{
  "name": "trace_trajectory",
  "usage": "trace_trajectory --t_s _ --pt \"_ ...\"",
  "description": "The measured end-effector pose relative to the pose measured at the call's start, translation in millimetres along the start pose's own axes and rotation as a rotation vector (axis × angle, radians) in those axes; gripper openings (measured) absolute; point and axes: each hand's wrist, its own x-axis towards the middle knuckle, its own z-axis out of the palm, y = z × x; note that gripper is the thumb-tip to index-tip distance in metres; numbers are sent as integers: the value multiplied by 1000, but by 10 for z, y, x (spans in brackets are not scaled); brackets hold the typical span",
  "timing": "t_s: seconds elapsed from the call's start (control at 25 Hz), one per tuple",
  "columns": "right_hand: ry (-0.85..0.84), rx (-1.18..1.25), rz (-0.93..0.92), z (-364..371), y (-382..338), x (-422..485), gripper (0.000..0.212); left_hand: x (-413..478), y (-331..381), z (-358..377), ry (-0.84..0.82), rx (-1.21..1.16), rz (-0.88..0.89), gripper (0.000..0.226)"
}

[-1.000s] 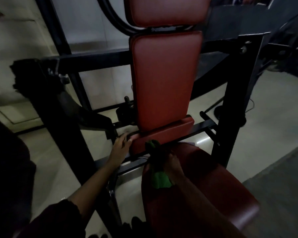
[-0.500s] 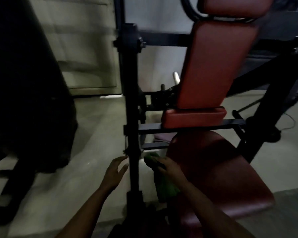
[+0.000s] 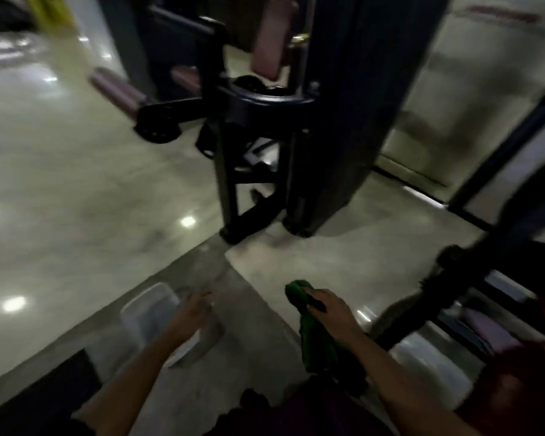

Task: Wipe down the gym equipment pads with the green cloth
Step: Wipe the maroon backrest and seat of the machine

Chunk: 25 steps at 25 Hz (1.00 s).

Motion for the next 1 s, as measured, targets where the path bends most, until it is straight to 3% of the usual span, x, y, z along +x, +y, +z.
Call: trace_trajectory --t_s 0.32,0.64,0.76,1.0 --pt "-323 -213 -422 1085 -1608 1281 41 -680 -1448 -1237 277 -89 -400 42" --pt "-606 -345 -759 2482 -3364 2462 40 -939 -2268 -2354 519 -230 -734 46" --pt "-659 -391 -892 3019 -4086 2714 40 -977 -2589 -2779 646 -290 -832 49" --pt "-760 -482 -1064 4046 -5424 3241 45 -740 -3415 -3705 688 -348 -925 50"
